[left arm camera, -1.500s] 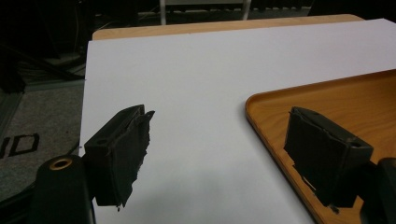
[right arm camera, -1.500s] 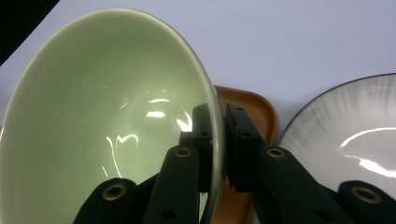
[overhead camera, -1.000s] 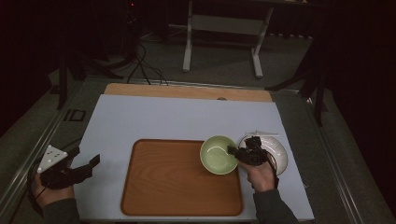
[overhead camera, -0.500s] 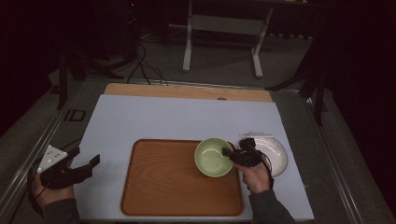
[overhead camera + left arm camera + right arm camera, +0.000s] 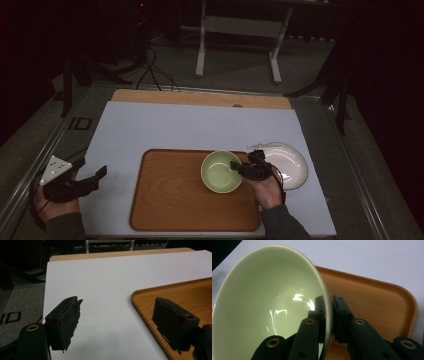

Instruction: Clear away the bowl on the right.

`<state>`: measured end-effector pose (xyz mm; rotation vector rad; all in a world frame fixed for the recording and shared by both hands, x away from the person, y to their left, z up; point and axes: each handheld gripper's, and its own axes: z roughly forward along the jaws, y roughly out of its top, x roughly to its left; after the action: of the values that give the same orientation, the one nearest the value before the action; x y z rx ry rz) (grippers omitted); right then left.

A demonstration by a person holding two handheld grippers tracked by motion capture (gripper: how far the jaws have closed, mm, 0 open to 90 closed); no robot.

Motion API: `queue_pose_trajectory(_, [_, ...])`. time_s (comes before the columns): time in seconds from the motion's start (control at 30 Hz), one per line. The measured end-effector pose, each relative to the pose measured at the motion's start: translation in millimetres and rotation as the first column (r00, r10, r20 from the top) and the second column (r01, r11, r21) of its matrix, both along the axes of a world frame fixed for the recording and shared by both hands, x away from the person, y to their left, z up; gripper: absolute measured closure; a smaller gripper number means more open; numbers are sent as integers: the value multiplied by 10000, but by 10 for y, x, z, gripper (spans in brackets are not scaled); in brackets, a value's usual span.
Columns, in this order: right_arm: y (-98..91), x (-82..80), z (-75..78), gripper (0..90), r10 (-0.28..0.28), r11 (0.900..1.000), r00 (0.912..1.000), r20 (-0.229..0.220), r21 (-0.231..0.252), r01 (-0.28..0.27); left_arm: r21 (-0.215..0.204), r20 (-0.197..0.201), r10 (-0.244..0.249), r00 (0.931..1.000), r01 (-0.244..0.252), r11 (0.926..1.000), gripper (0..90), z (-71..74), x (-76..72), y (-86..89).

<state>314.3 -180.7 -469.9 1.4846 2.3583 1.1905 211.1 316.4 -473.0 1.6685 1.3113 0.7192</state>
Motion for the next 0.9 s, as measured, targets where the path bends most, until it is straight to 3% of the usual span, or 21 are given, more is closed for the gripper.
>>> queue_pose_trajectory(0.9, [329, -65, -54, 829, 546, 9985, 9985, -46, 38, -546, 15, 27, 0, 10000, 0, 10000, 215, 5, -3, -1])
